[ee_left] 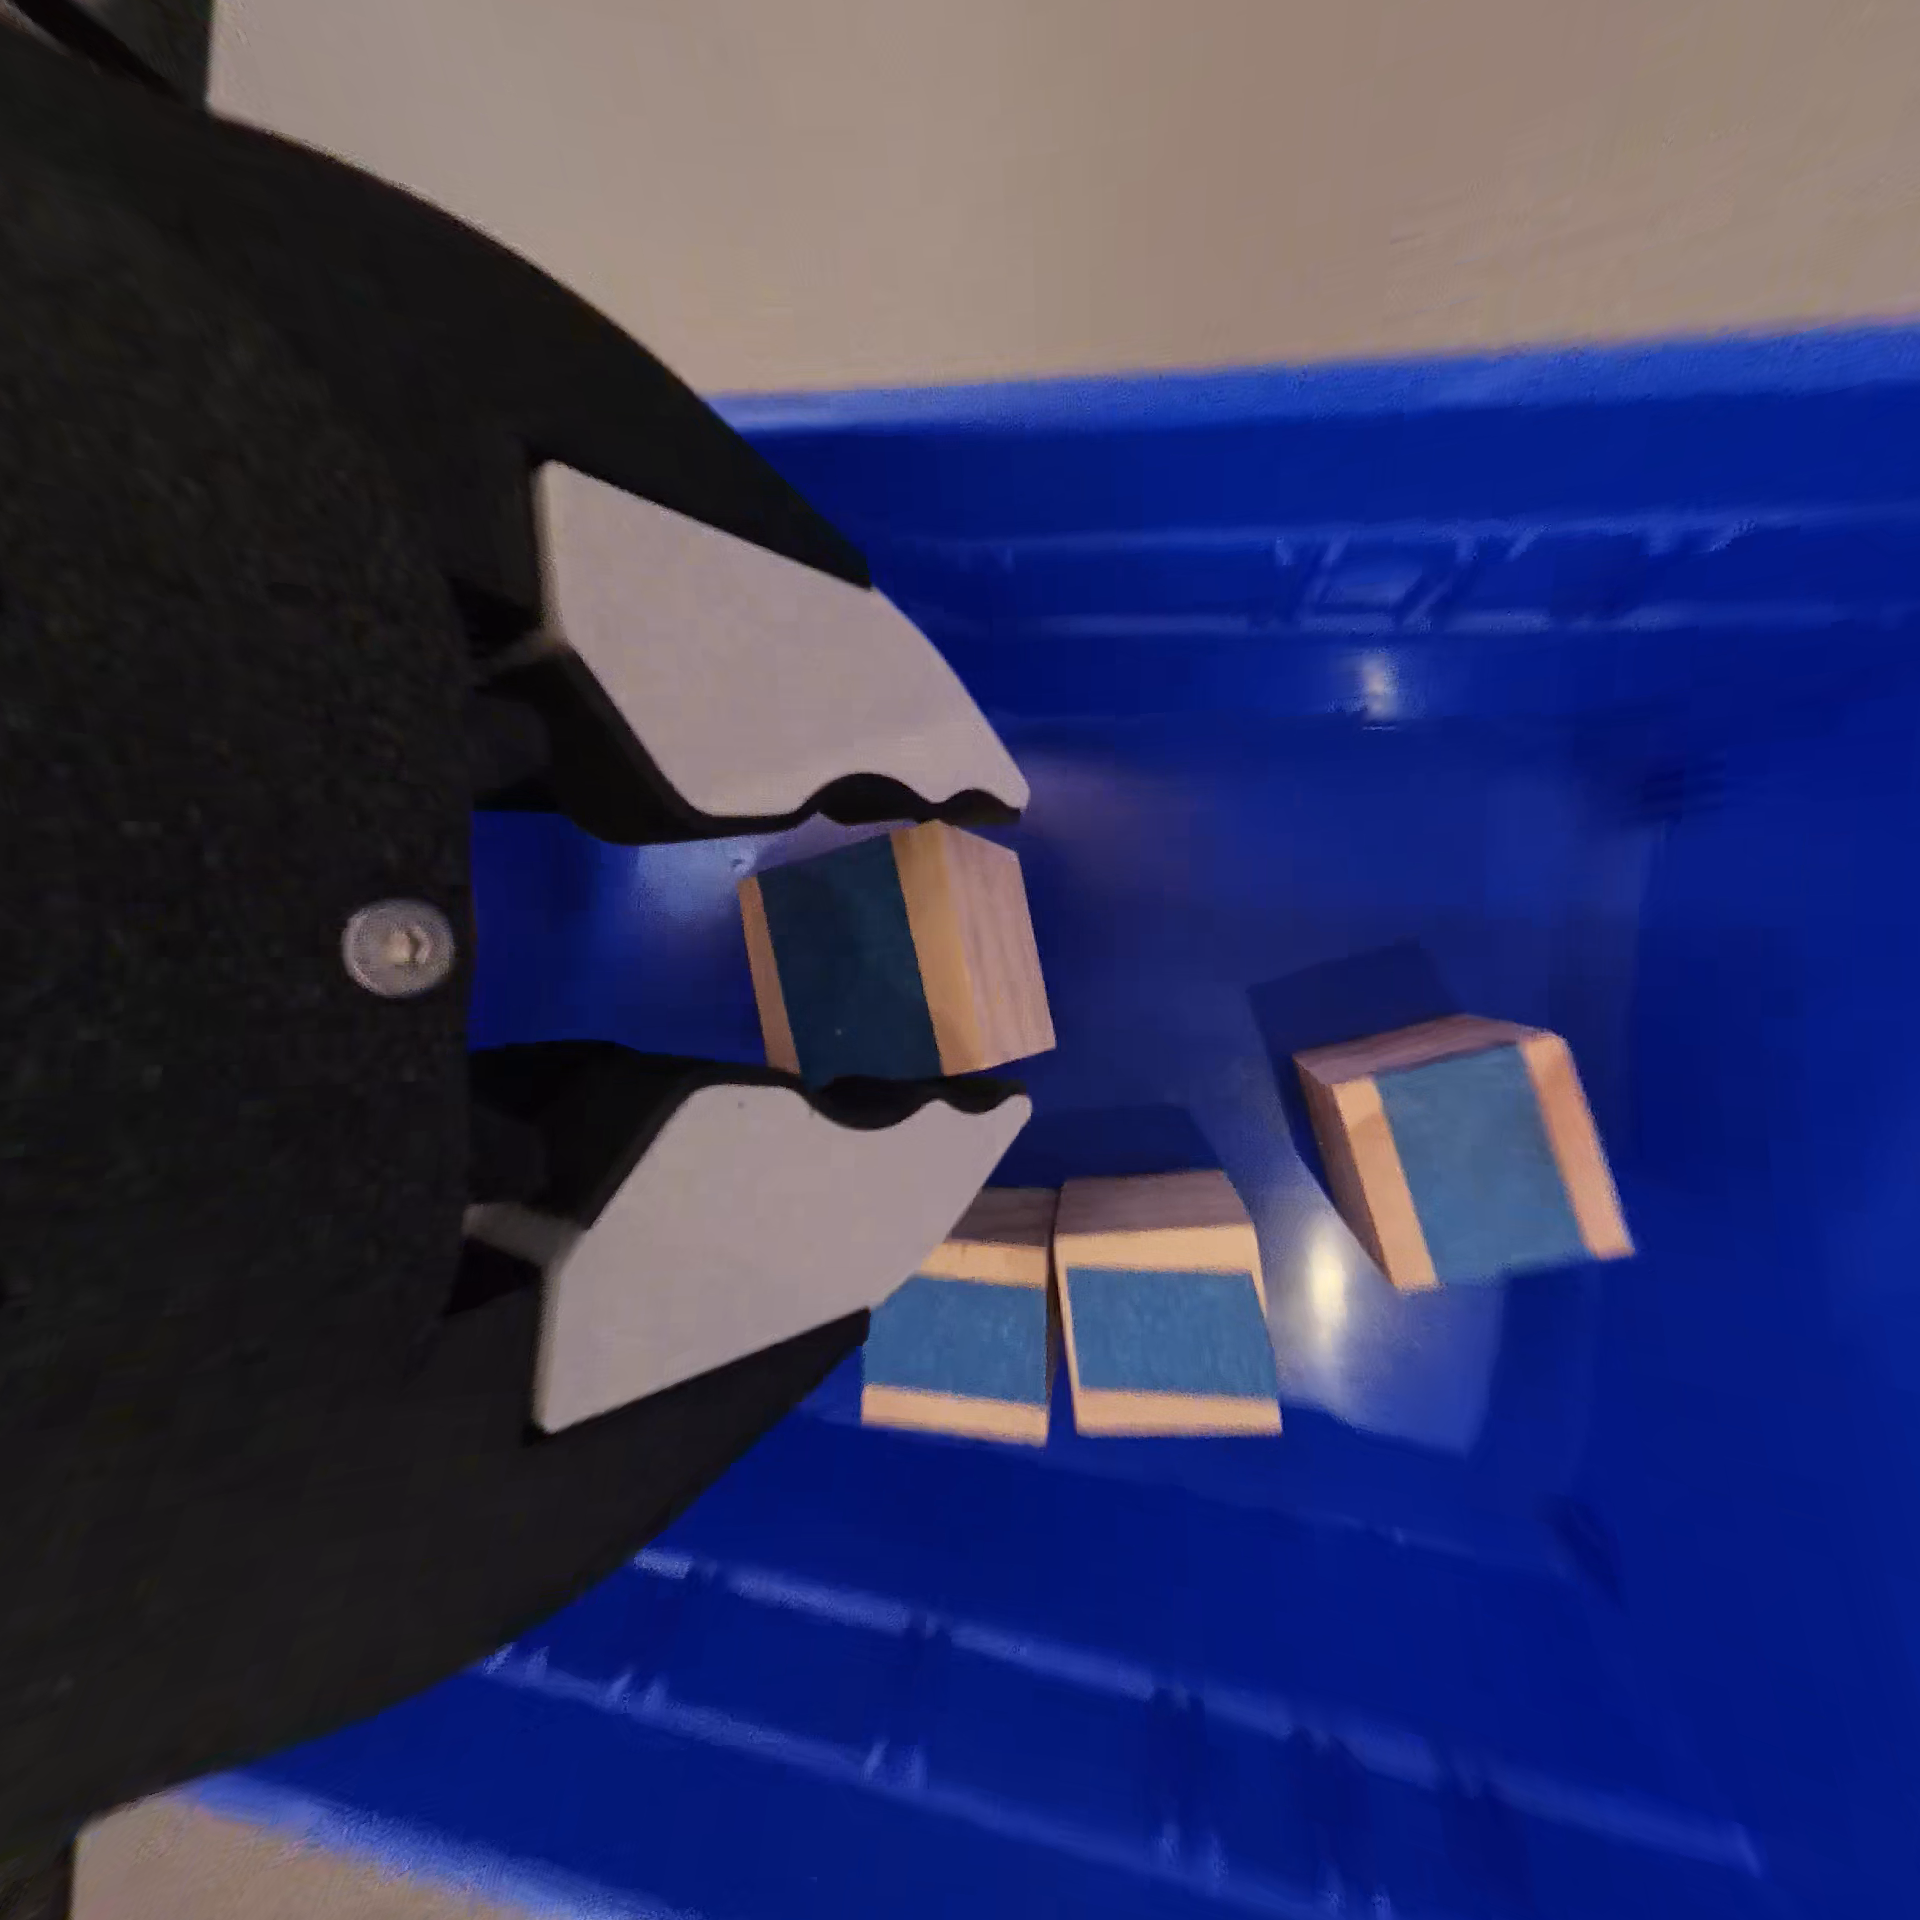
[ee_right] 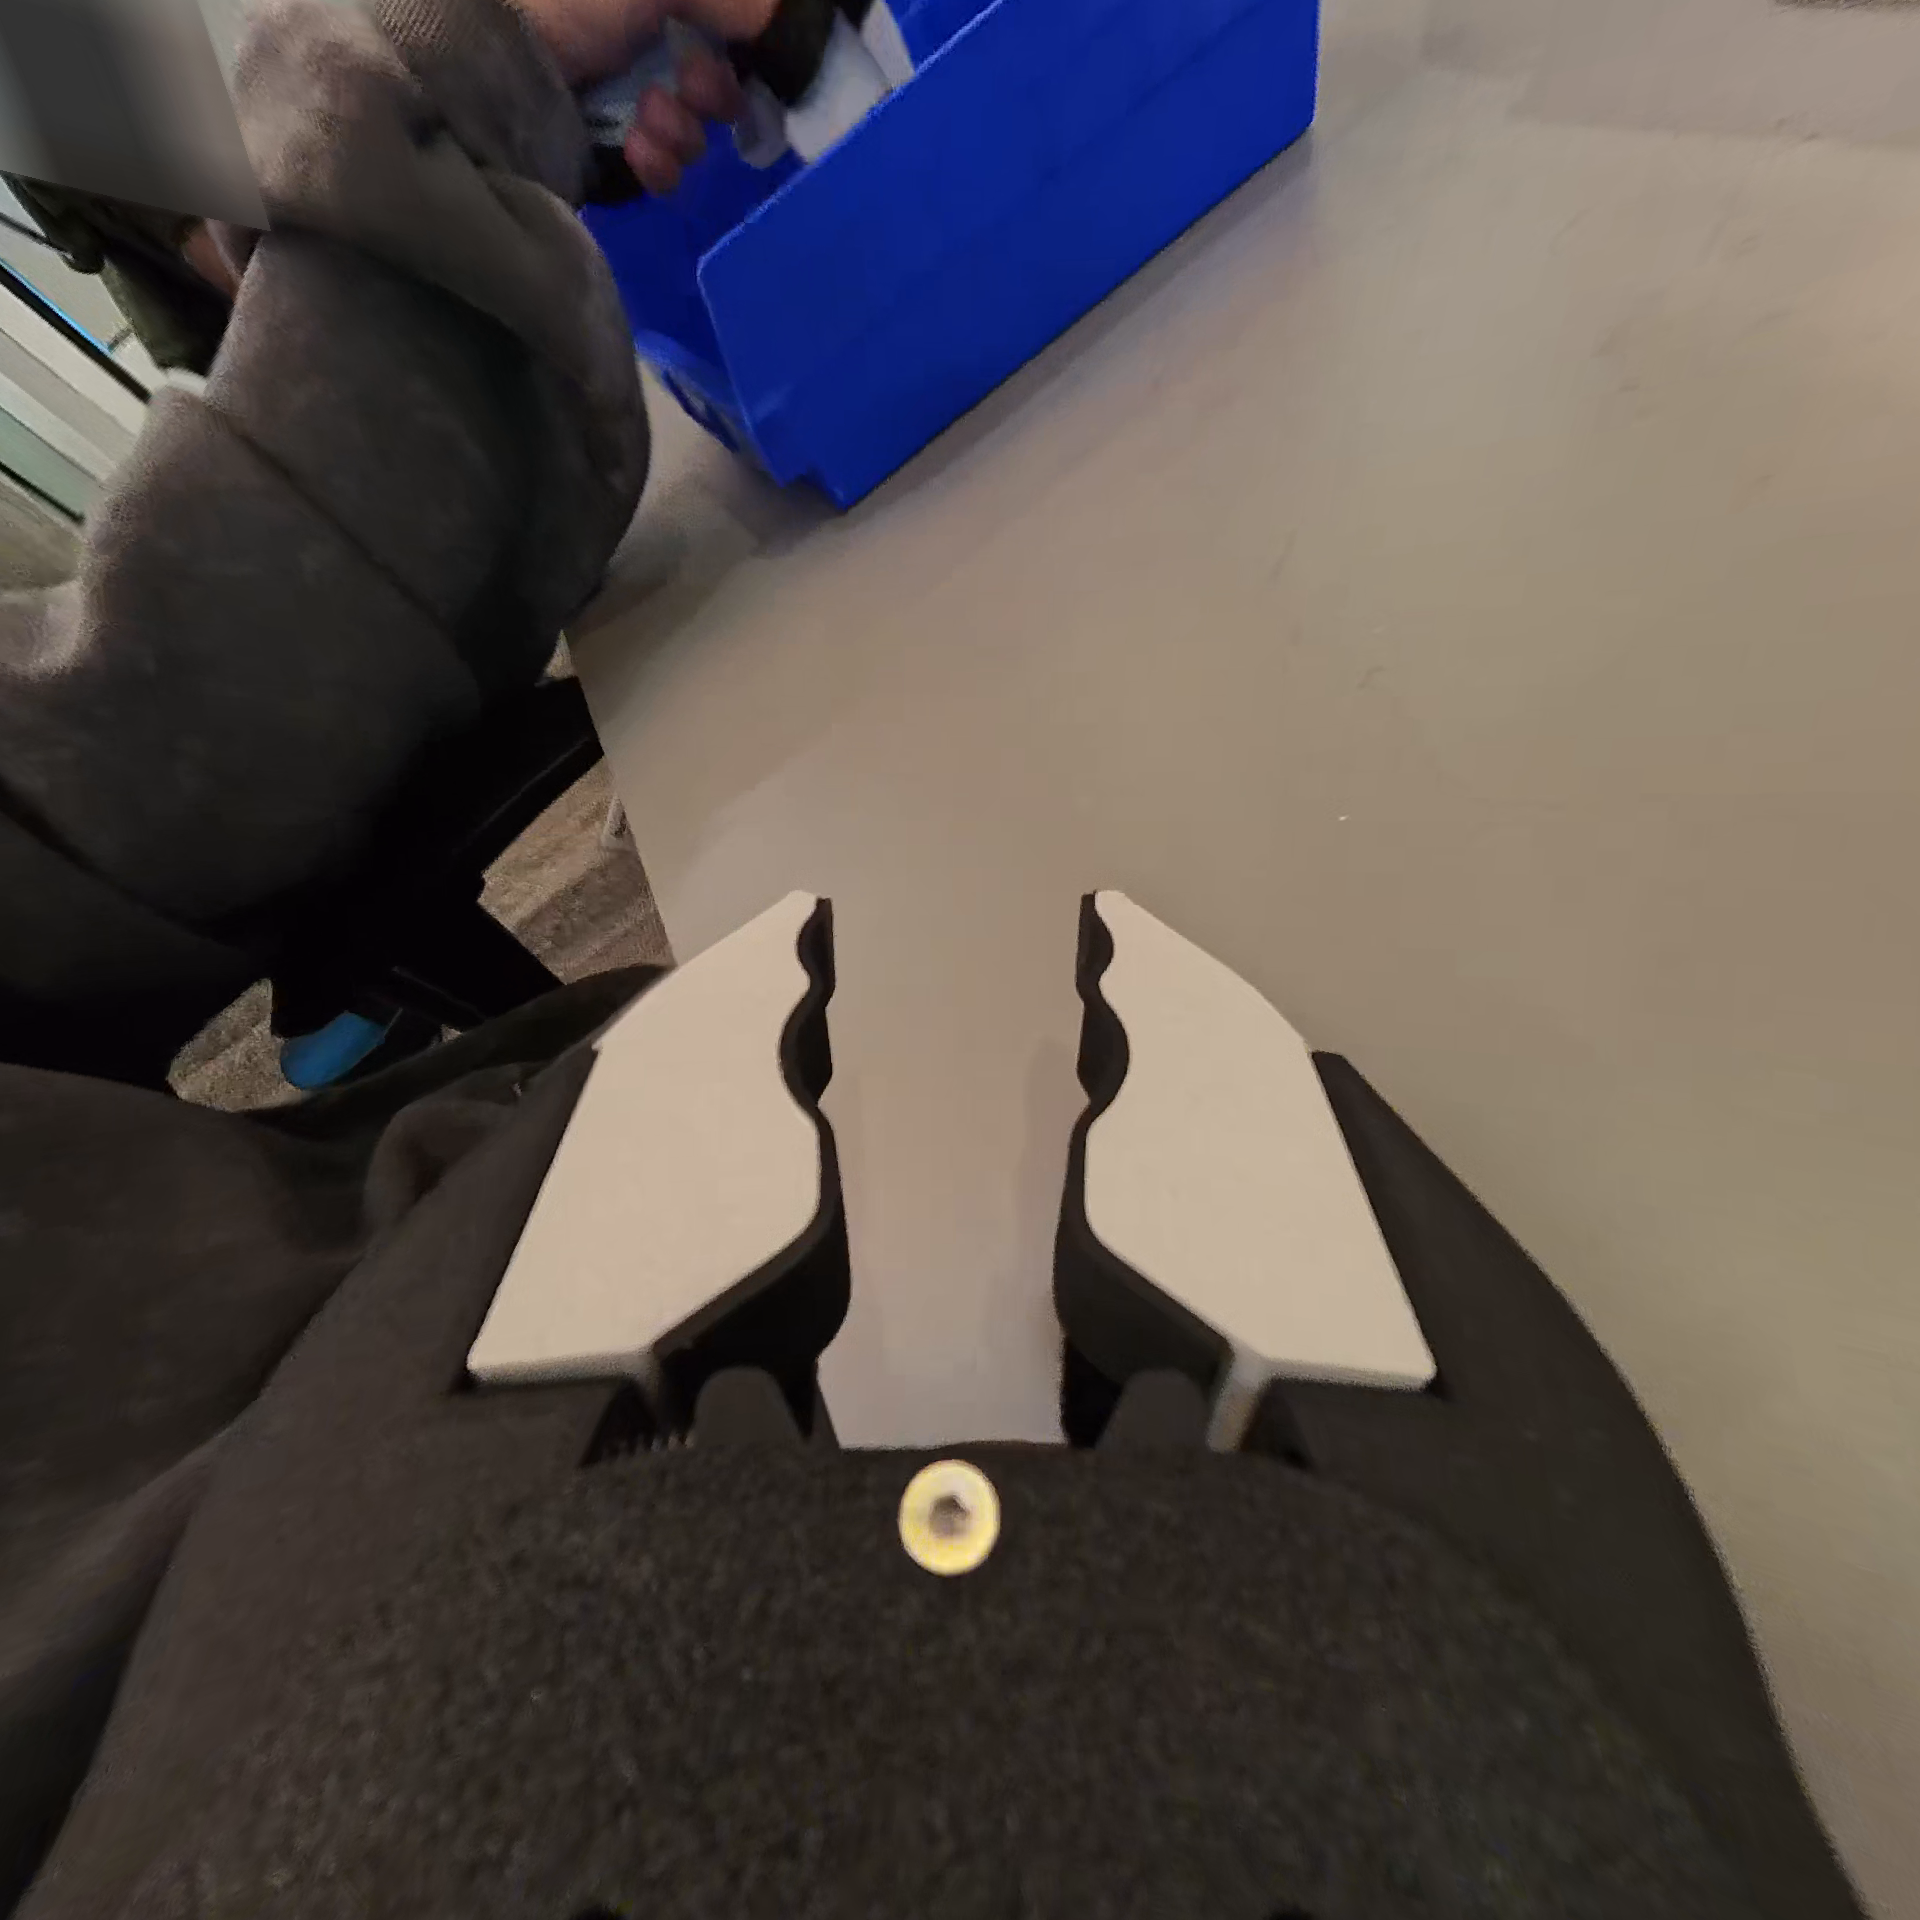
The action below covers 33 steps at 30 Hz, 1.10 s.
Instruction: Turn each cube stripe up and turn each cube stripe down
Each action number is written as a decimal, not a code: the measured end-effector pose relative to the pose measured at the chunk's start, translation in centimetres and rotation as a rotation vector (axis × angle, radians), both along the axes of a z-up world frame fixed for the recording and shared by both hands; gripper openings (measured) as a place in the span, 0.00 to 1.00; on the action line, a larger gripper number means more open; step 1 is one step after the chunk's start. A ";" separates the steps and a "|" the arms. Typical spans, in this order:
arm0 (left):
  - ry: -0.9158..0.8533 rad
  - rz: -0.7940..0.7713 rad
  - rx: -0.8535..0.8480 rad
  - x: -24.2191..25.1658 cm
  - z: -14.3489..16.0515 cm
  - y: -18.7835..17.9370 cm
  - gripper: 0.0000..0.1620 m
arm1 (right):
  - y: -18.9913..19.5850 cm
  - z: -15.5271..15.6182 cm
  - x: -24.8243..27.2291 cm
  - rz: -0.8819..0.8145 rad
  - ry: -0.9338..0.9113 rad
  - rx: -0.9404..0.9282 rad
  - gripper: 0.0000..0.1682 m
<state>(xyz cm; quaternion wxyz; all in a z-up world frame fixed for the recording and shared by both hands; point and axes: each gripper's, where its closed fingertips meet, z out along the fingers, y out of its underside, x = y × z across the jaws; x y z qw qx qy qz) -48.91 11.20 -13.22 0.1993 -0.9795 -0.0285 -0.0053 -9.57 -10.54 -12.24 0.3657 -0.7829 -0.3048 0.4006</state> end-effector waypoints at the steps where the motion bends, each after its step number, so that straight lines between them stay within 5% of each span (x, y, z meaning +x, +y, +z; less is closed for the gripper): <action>1: -0.049 -0.019 0.055 0.6 1.4 0.1 0.28 | 0.3 0.2 0.2 -0.013 0.022 -0.004 0.26; 7: -0.461 -0.398 0.457 11.0 11.1 -0.4 0.28 | 2.8 1.6 1.3 -0.078 0.153 -0.012 0.27; 11: -0.754 -0.725 0.628 21.5 14.6 -3.2 0.28 | 4.5 5.1 -0.3 -0.003 0.345 -0.072 0.28; 18: -1.056 -0.986 0.716 33.2 15.0 -8.8 0.28 | 7.4 9.8 -4.5 0.181 0.638 -0.208 0.35; 25: -1.066 -1.094 0.650 36.4 13.0 -11.4 0.28 | 8.6 9.6 -5.9 0.149 0.699 -0.126 0.37; 27: -1.087 -1.107 0.632 36.9 12.7 -11.9 0.28 | 8.6 9.3 -5.9 0.143 0.675 -0.095 0.28; 30: -1.080 -1.094 0.649 37.1 12.7 -12.0 0.28 | 8.5 9.3 -5.5 0.132 0.686 -0.067 0.27; 31: -1.086 -1.084 0.659 36.9 12.9 -12.2 0.30 | 8.5 9.4 -5.3 0.130 0.689 -0.068 0.27; 33: -1.124 -1.045 0.665 35.9 14.0 -12.5 0.54 | 8.6 9.5 -5.0 0.122 0.688 -0.071 0.27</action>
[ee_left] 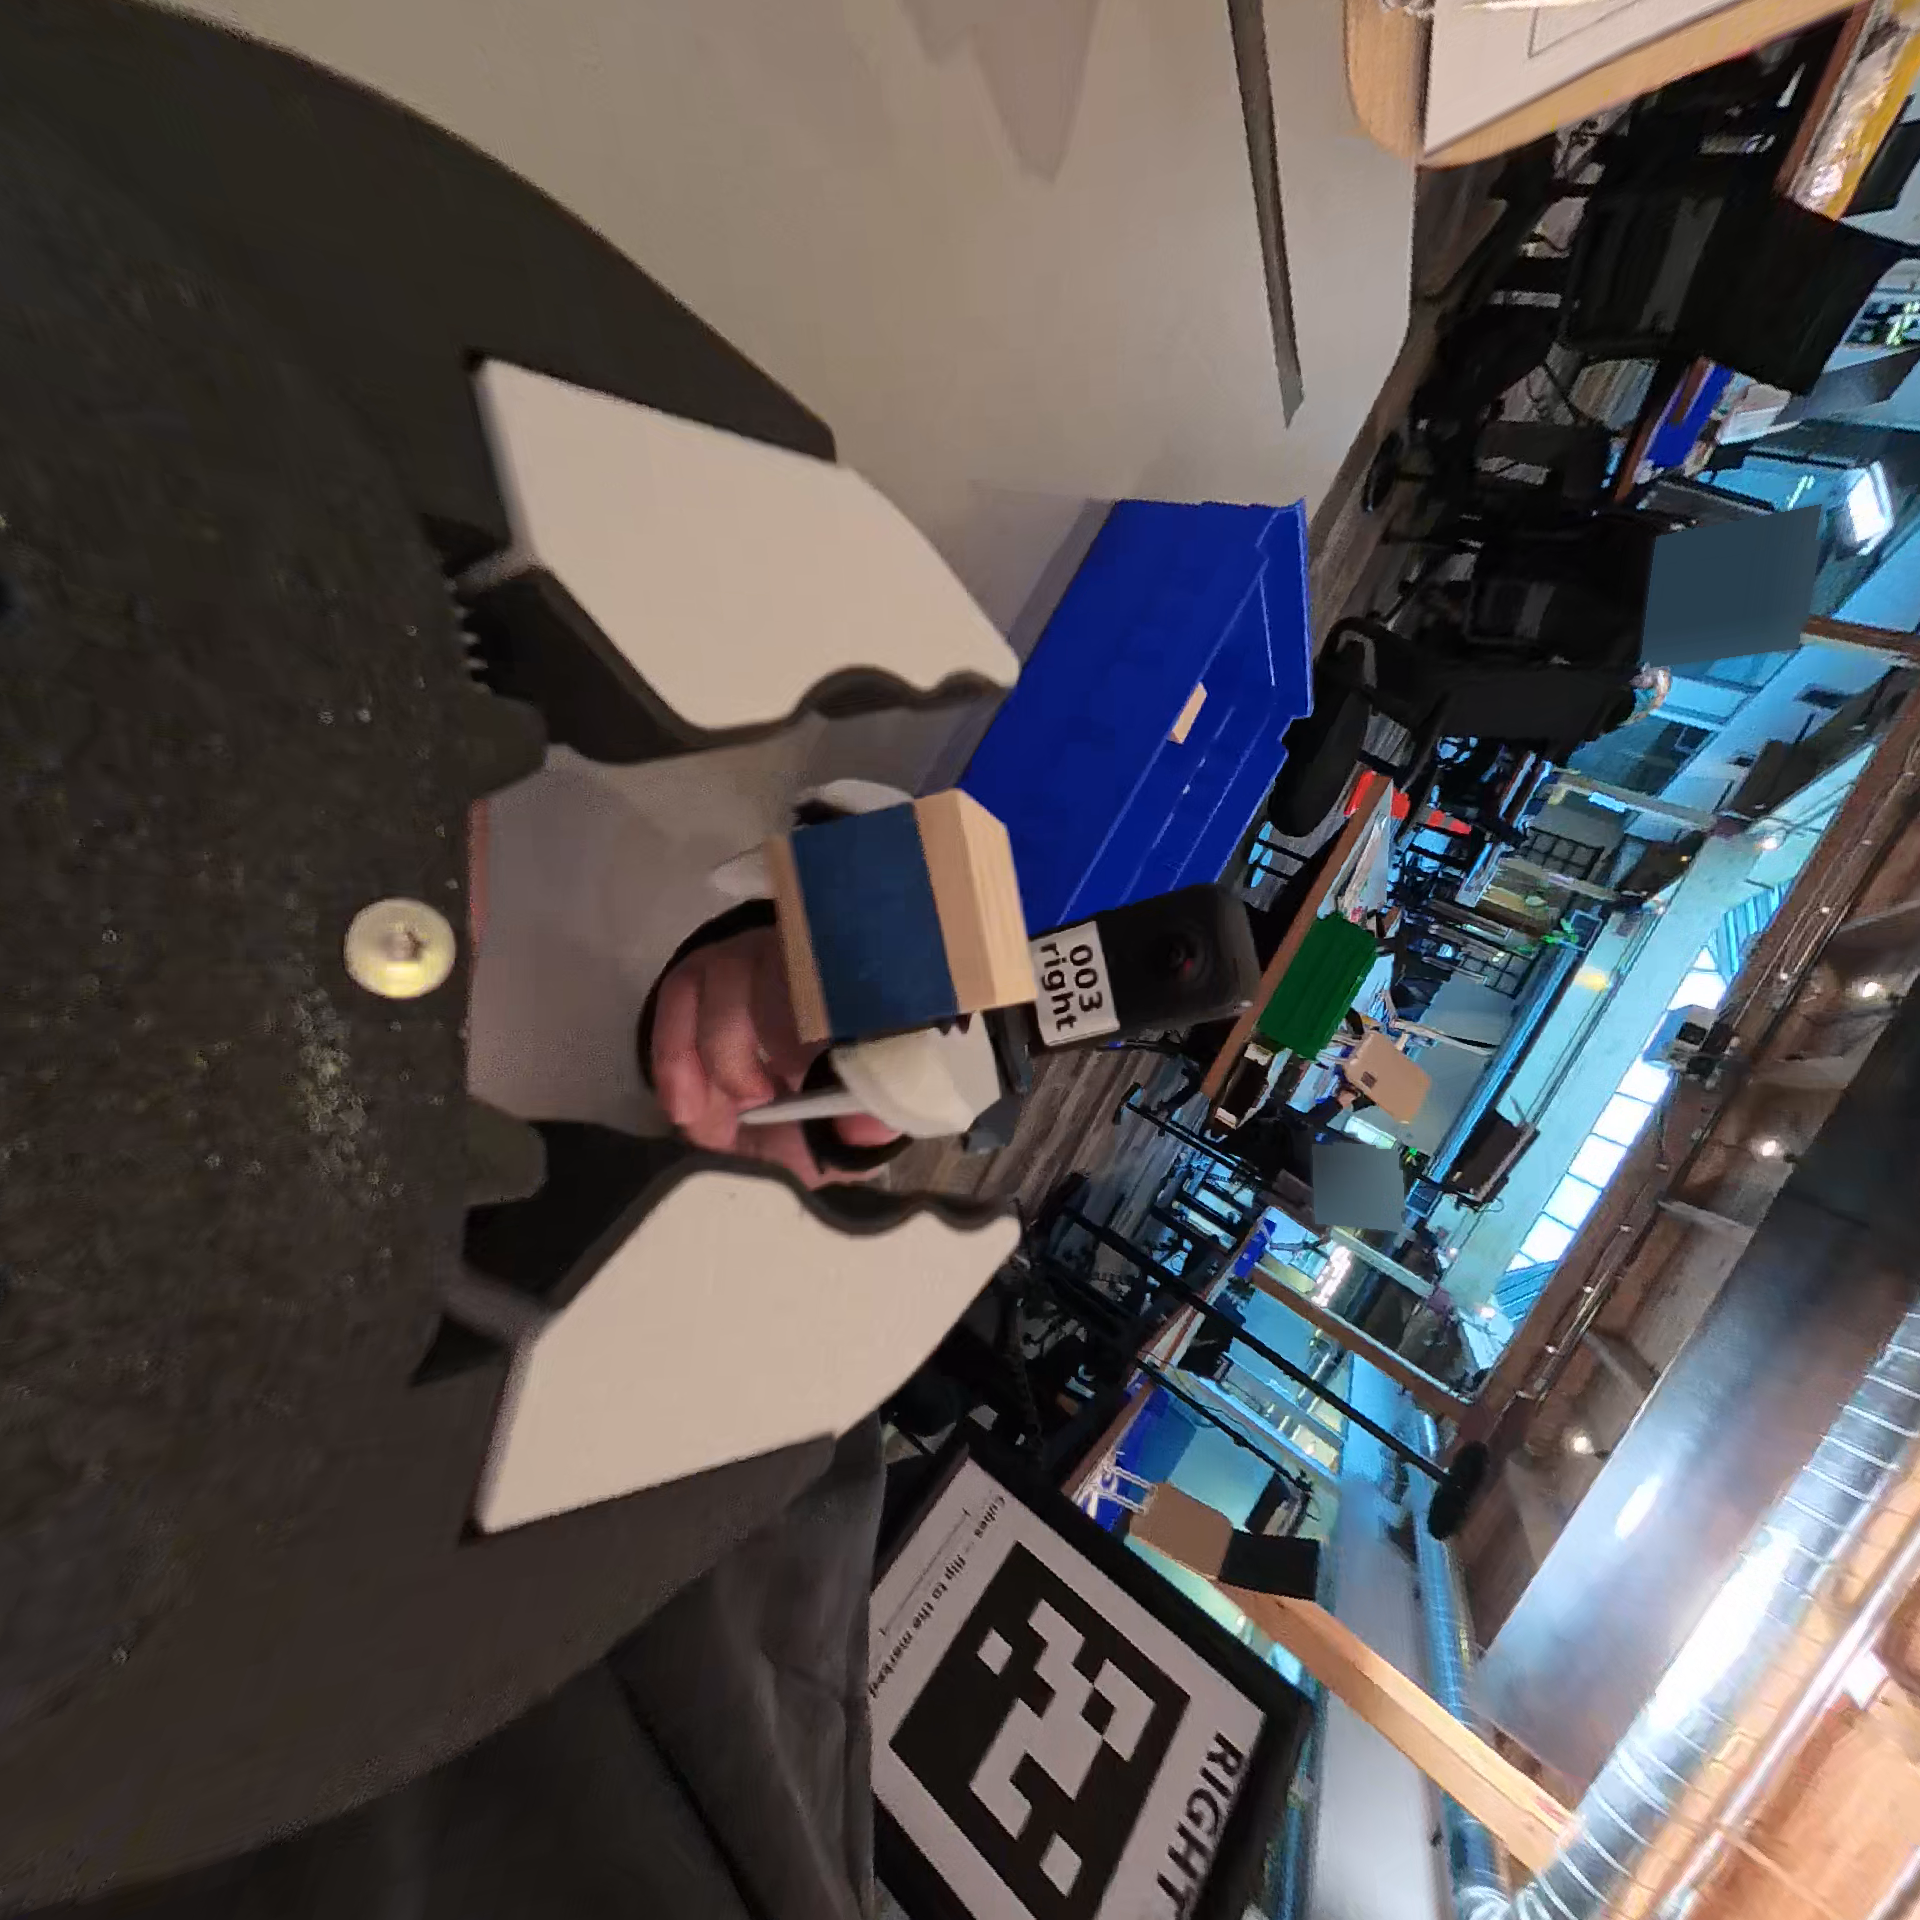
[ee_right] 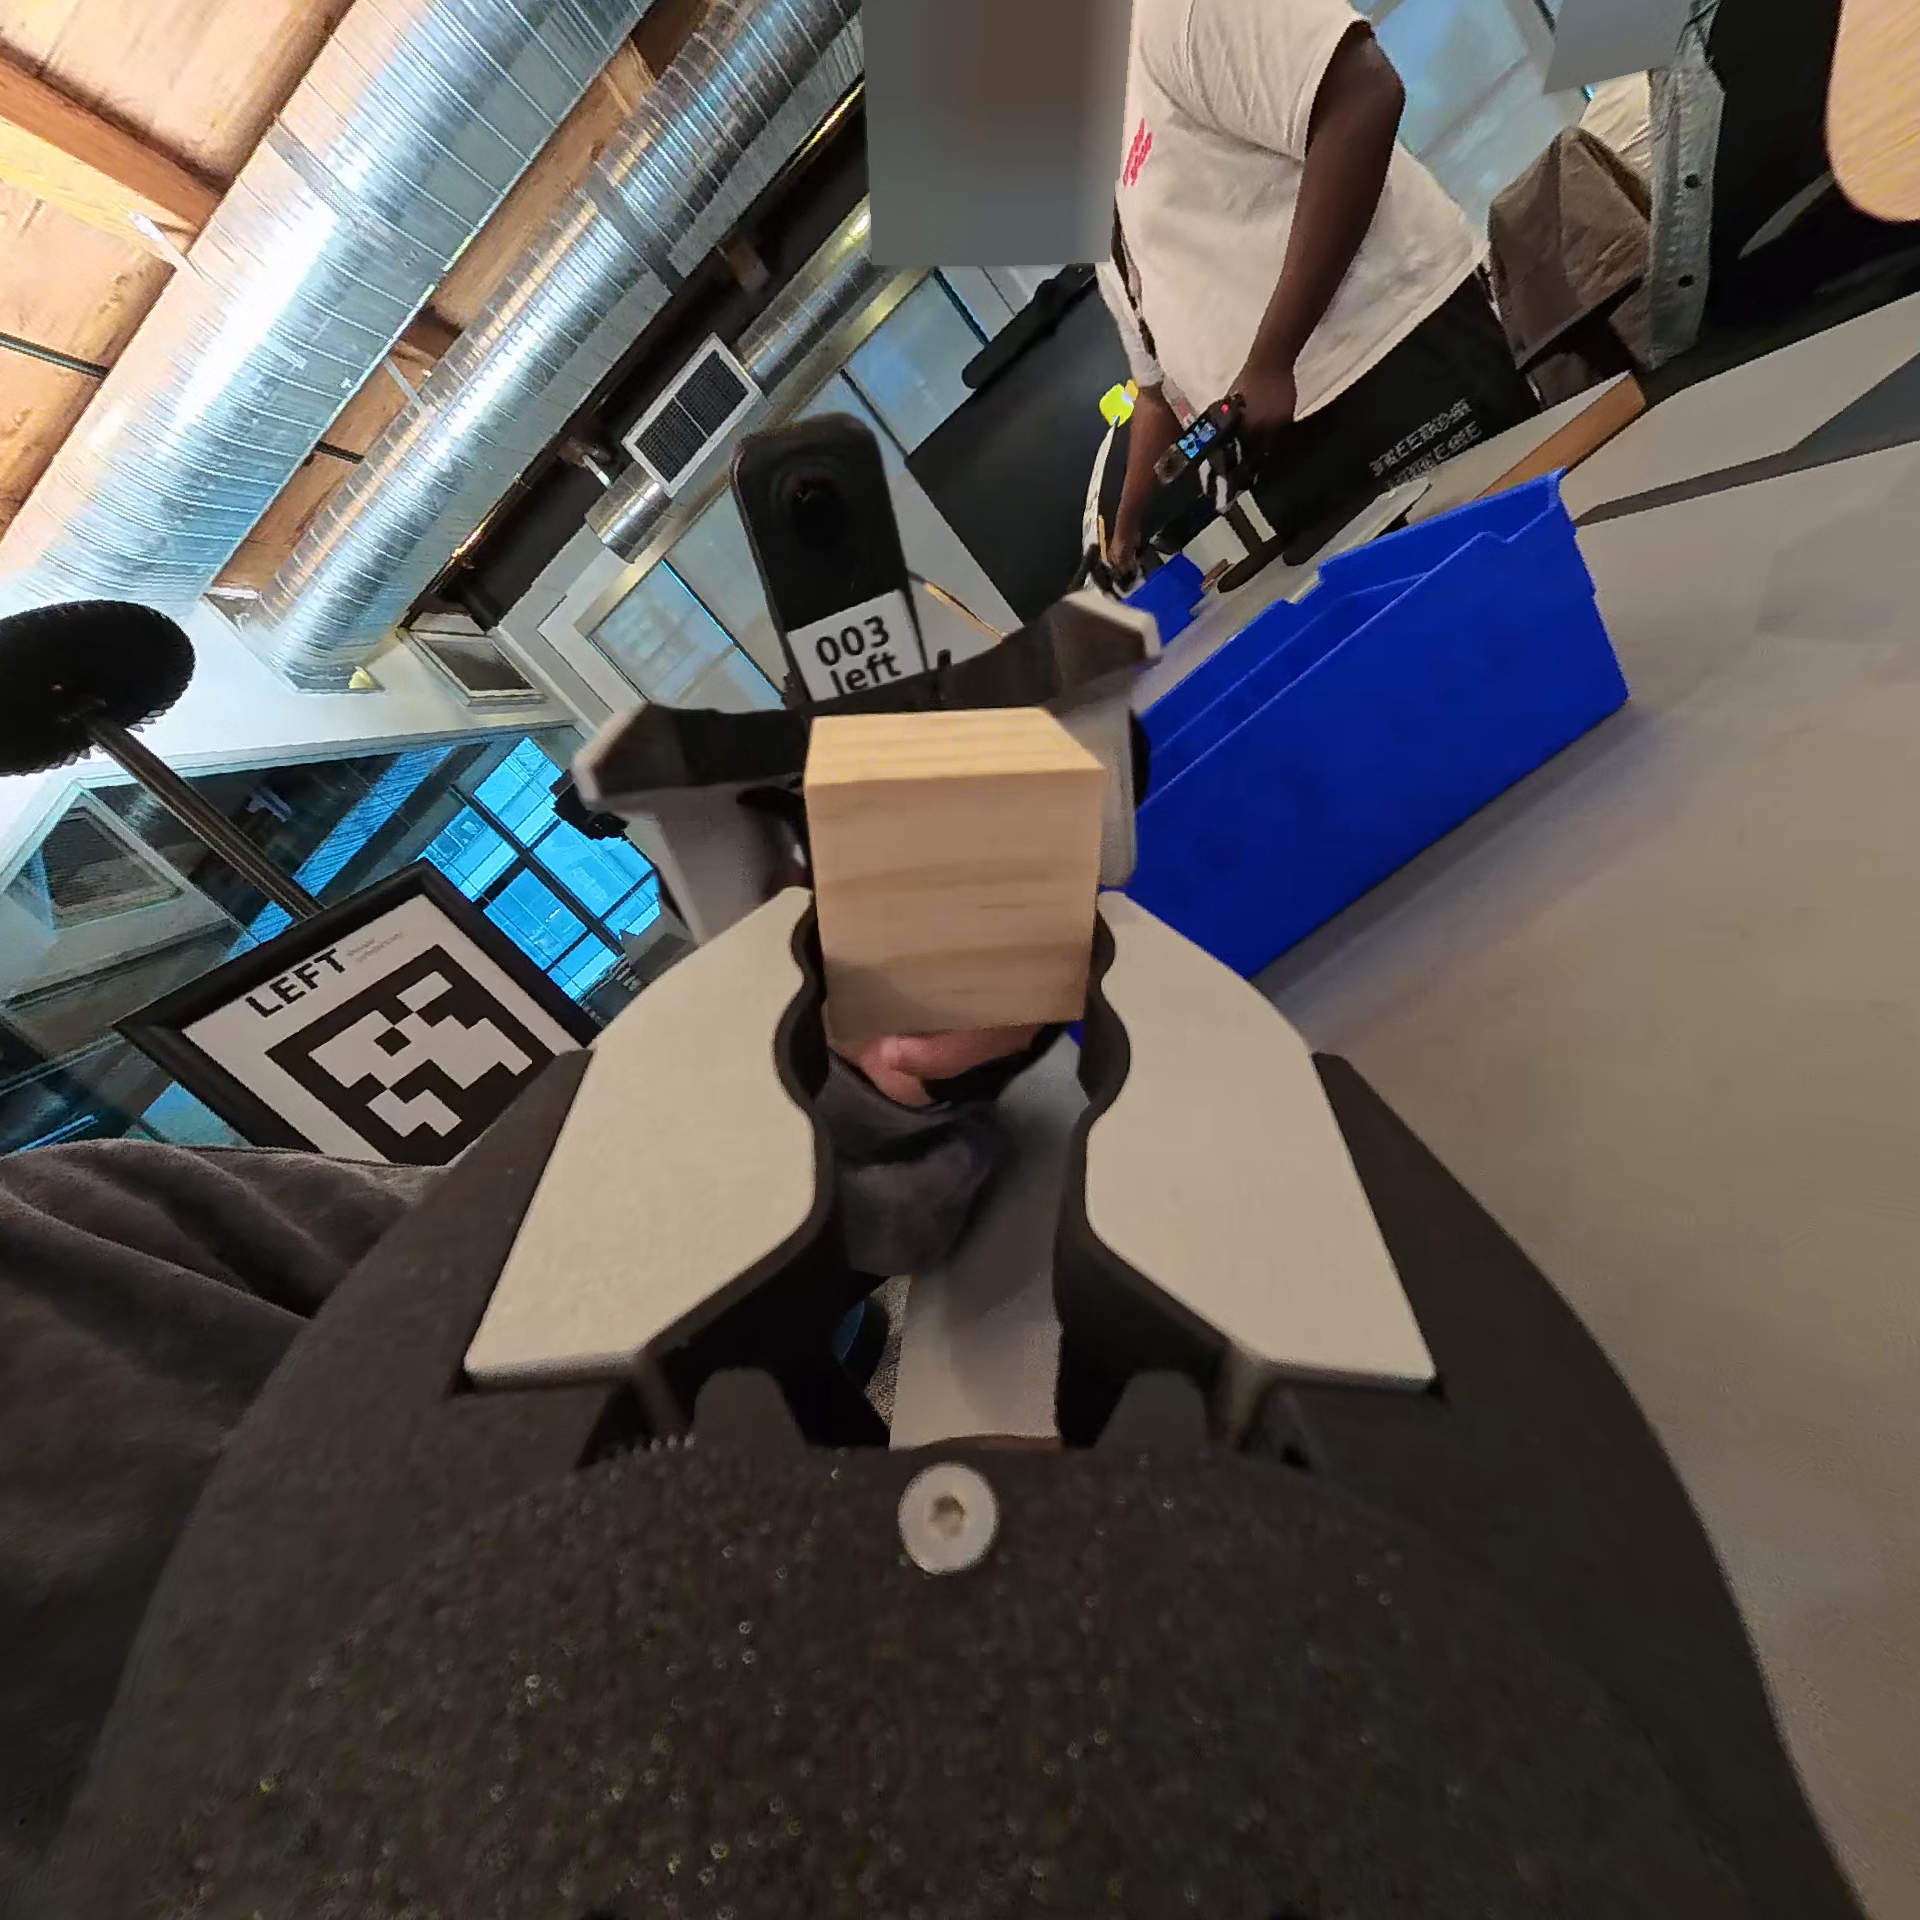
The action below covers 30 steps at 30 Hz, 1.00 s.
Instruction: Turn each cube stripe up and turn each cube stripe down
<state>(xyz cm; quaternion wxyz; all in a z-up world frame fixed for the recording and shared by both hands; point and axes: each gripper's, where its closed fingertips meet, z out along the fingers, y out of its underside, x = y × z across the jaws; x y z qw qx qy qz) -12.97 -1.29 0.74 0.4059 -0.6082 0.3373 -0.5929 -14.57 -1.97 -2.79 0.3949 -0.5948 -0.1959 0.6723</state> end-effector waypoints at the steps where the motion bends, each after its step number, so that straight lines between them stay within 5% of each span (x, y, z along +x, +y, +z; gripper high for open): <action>1: 0.014 0.016 -0.016 -0.8 0.0 -0.2 0.56 | 0.0 0.0 0.2 -0.005 -0.003 0.000 0.27; 7: 0.278 0.352 -0.077 -7.6 -8.7 -1.4 0.50 | 0.1 0.3 1.5 -0.048 -0.067 0.048 0.27; 10: 0.357 0.390 -0.130 -9.3 -12.6 -3.1 0.48 | 0.2 0.6 1.7 -0.067 -0.120 0.072 0.27; 15: 0.317 0.310 -0.126 -8.6 -11.7 -4.3 0.45 | 0.6 6.6 7.6 -0.207 -0.215 0.238 0.27; 18: 0.372 0.322 -0.051 -8.5 -11.7 -4.6 0.44 | 3.8 8.2 16.6 -0.505 -0.455 0.218 0.27; 22: 0.405 0.307 0.012 -7.9 -11.5 -5.3 0.44 | 7.7 0.6 32.3 -0.931 -1.019 -0.125 0.27; 26: 0.500 0.314 0.064 -7.6 -12.8 -5.4 0.44 | 9.3 -8.4 36.7 -0.859 -1.163 -0.456 0.28; 30: 0.574 0.313 0.102 -7.3 -13.9 -5.5 0.44 | 10.4 -13.5 37.1 -0.768 -1.397 -0.569 0.28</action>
